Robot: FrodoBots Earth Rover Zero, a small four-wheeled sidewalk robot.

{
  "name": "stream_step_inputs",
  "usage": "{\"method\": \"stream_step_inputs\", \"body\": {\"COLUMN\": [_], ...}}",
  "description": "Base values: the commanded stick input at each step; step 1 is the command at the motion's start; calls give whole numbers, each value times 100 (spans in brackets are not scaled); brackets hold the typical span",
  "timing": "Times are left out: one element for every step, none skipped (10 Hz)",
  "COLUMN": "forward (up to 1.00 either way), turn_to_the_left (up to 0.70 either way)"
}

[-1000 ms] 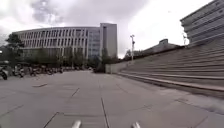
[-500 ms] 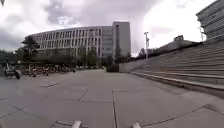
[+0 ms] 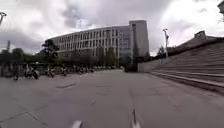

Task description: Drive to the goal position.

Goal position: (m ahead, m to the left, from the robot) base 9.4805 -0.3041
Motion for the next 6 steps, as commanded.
{"method": "stream_step_inputs", "body": {"forward": [70, 70, 70, 70, 70, 70], "turn_to_the_left": [0, 0, 0, 0, 0, -11]}}
